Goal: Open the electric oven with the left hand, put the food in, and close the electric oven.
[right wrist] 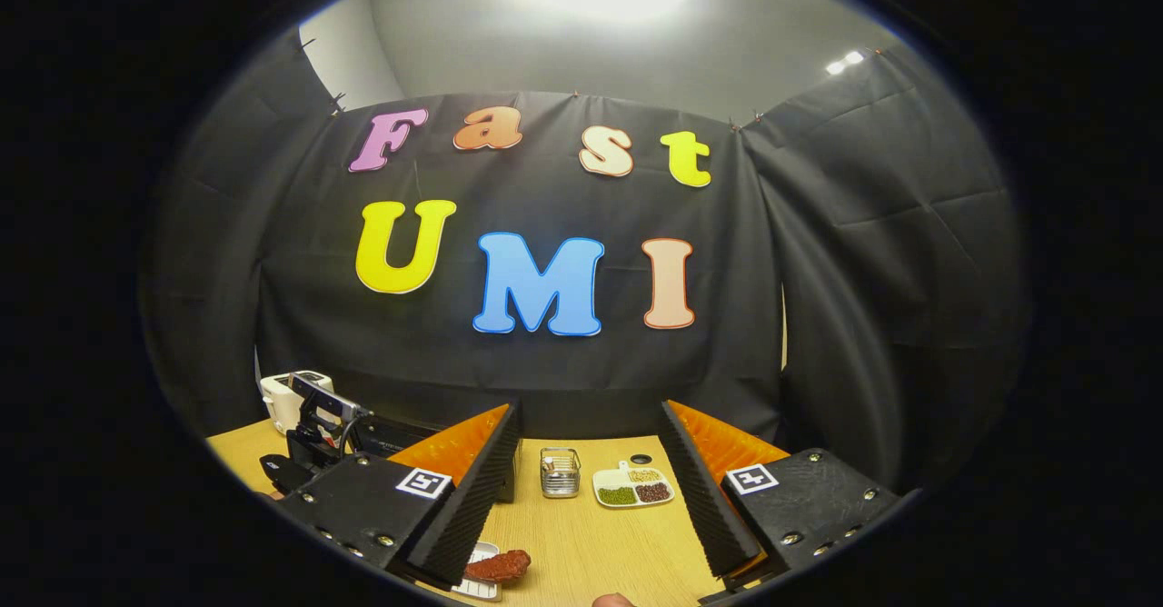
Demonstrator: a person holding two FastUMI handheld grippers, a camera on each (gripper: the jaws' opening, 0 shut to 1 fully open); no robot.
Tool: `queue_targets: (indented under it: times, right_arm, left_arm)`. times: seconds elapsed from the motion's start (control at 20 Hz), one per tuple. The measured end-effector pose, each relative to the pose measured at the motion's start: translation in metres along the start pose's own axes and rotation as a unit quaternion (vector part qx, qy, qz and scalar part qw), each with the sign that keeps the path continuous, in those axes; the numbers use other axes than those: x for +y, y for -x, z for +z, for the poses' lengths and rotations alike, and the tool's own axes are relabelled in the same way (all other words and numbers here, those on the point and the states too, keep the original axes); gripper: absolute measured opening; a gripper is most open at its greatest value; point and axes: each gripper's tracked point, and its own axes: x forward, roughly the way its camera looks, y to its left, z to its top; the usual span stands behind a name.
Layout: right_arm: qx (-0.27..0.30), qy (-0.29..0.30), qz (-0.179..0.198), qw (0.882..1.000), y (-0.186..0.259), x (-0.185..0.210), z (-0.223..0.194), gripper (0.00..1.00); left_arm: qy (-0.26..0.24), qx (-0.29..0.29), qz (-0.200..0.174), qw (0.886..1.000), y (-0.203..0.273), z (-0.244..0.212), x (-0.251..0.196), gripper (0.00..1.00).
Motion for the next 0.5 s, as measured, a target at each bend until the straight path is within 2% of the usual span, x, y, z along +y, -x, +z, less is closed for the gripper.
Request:
queue_targets:
  times: [0.05,0.1,0.35,0.4,0.45,0.5]
  right_arm:
    - [0.002,0.001,0.001,1.000,0.000,0.001,-0.001,0.94]
    - [0.004,0.003,0.003,1.000,0.001,0.002,-0.003,0.94]
    - [0.011,0.005,0.011,1.000,0.002,0.005,-0.007,0.94]
    - [0.011,0.006,0.011,1.000,0.001,0.006,-0.007,0.94]
    - [0.012,0.007,0.012,1.000,0.002,0.005,-0.007,0.94]
    - [0.012,0.006,0.014,1.000,0.002,0.006,-0.008,0.94]
  left_arm:
    - [0.001,0.004,-0.001,1.000,0.001,-0.006,-0.002,0.91]
    - [0.002,0.009,-0.001,1.000,0.001,-0.010,-0.003,1.00]
    - [0.008,0.038,-0.002,0.999,0.001,-0.035,-0.006,0.91]
    - [0.008,0.043,-0.001,0.999,0.001,-0.039,-0.006,0.92]
    - [0.008,0.046,-0.001,0.999,0.001,-0.042,-0.008,0.98]
    - [0.006,0.046,-0.002,0.999,0.000,-0.043,-0.009,0.92]
